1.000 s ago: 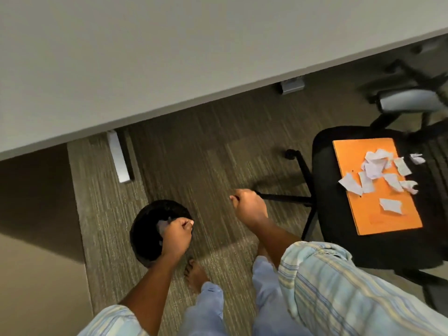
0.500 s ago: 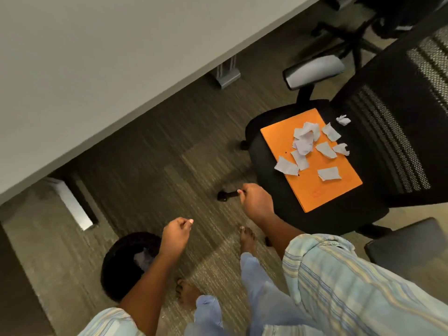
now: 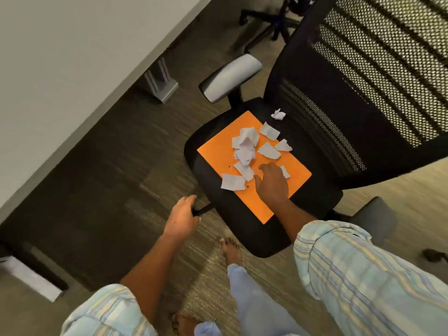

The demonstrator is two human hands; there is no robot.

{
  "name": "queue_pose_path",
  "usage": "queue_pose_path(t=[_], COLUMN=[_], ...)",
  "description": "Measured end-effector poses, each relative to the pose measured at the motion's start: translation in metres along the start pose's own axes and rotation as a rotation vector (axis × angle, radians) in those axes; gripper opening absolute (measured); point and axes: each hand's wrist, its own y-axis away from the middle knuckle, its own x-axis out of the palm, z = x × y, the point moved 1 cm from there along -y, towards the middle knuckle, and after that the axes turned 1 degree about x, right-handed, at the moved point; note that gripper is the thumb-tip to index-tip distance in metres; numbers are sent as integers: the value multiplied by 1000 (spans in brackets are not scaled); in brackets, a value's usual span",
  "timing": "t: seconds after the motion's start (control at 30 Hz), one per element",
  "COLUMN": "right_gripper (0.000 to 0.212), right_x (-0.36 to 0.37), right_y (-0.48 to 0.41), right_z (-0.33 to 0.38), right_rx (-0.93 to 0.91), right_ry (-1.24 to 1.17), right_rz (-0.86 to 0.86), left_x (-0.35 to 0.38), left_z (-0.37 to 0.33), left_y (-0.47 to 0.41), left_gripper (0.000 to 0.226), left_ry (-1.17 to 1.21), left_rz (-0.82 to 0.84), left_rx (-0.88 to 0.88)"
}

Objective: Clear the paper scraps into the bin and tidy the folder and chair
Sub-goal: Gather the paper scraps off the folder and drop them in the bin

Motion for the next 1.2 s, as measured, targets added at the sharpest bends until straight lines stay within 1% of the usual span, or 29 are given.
queue_pose_path(t=[0.13, 0.27, 0.33, 0.37, 0.43, 0.5, 0.57, 0.63, 0.77, 0.9, 0.97, 1.03, 1.13, 1.2], right_gripper=[38, 48, 63, 74, 96, 113, 122, 126, 132, 131, 128, 122, 111, 105], right_x=[-18, -26, -26, -25, -24, -22, -20, -17, -7, 6, 13, 20, 26, 27], right_y=[-26, -49, -62, -69, -85, -105, -123, -140, -165, -179, -183, -185, -187, -188], right_z=[-23, -36, -42, -45, -53, -61, -67, -71, -75, -75, -76, -76, -72, -68], right_rx=[108, 168, 187, 181, 164, 143, 113, 90, 57, 28, 17, -2, -10, 10], right_ry=[56, 65, 56, 53, 63, 115, 196, 248, 206, 192, 209, 268, 376, 379], right_rz=[-7, 2, 43, 72, 144, 232, 298, 327, 362, 397, 393, 398, 426, 445], left_x=[6, 20, 29, 33, 41, 42, 39, 33, 26, 33, 39, 43, 45, 44], left_z=[-51, -78, -84, -87, -92, -99, -109, -119, -133, -139, -140, -138, -138, -139], left_y=[-32, -56, -68, -75, -91, -108, -128, -149, -186, -205, -211, -215, -221, -223], left_gripper=[76, 87, 97, 103, 116, 130, 143, 149, 159, 159, 157, 152, 133, 111], left_ry=[-256, -360, -442, -522, -707, -805, -834, -832, -842, -865, -925, -993, -983, -896], left_rz=[29, 80, 102, 106, 89, 63, 41, 27, 70, 130, 166, 207, 269, 277], left_rx=[158, 211, 244, 279, 353, 395, 421, 441, 487, 581, 639, 640, 596, 609])
